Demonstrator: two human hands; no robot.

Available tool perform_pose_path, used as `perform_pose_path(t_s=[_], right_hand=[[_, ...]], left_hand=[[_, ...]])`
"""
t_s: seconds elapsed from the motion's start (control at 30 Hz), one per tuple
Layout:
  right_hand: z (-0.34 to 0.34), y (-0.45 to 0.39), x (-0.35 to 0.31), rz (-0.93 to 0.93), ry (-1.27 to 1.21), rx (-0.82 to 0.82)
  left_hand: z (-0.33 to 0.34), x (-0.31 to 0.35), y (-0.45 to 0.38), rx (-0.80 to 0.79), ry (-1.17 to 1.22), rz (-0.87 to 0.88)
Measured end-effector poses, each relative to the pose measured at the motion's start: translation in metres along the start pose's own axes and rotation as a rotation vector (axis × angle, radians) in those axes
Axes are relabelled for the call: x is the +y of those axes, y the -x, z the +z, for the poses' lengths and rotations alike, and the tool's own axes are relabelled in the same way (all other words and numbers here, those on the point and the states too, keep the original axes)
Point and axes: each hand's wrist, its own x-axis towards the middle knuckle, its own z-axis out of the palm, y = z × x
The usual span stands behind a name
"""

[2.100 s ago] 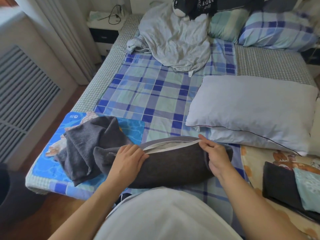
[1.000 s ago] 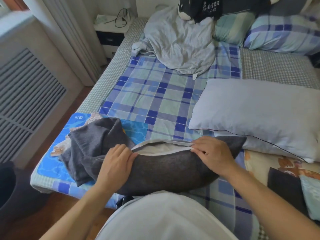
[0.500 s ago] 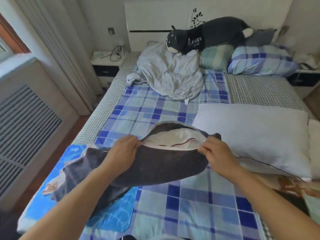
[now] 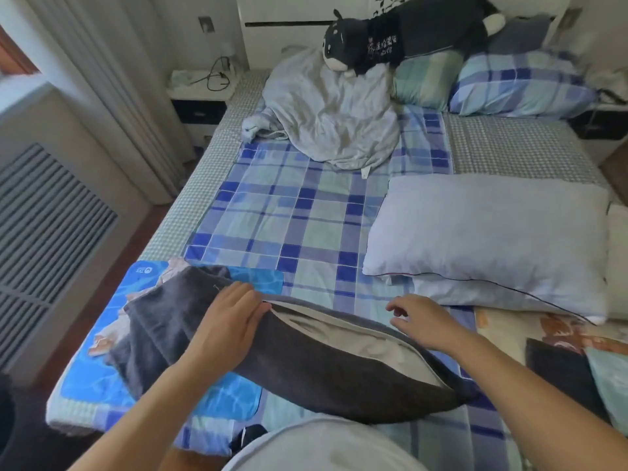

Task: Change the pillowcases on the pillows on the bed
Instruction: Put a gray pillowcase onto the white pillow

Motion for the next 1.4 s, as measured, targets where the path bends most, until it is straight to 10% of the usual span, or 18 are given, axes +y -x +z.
perform_pose_path(t_s=[0.2,0.4,0.53,0.7,0.83,1.03,1.17,1.4], right_hand=[[0.029,0.021,-0.014,-0.111,-0.202,0.002],[0.028,0.017,-0.022,0.201,-0.115,0.351],[-0.002,0.058,-0.083,-0.038,-0.290,0.842],[-0.042,0.015,-0.074,0.161,0.097,0.261],[-0.065,0.060,-0.079,0.060,-0.074,0.617],[-0.071,0.034,-0.054,0.253,-0.056,0.301],[-0.068,0.046,-0.043,0.210,-0.076,0.571],[0.000,0.032,0.003,0.198,0.058,0.090]], left_hand=[[0.002,-0.012,0.006,-0.009,-0.042,-0.070],[0.010,-0.005,0.002,-0.020,-0.036,-0.150],[-0.019,0.009,-0.003,0.179,0.069,-0.300],[0.007,0.020,-0.015,-0.033,0.083,-0.379],[-0.013,0.018,-0.015,0.189,0.206,-0.491],[-0.009,0.022,-0.023,-0.112,0.044,-0.392],[0.004,0.017,-0.012,-0.016,0.116,-0.440],[0.071,-0.017,0.007,-0.347,0.048,-0.459]])
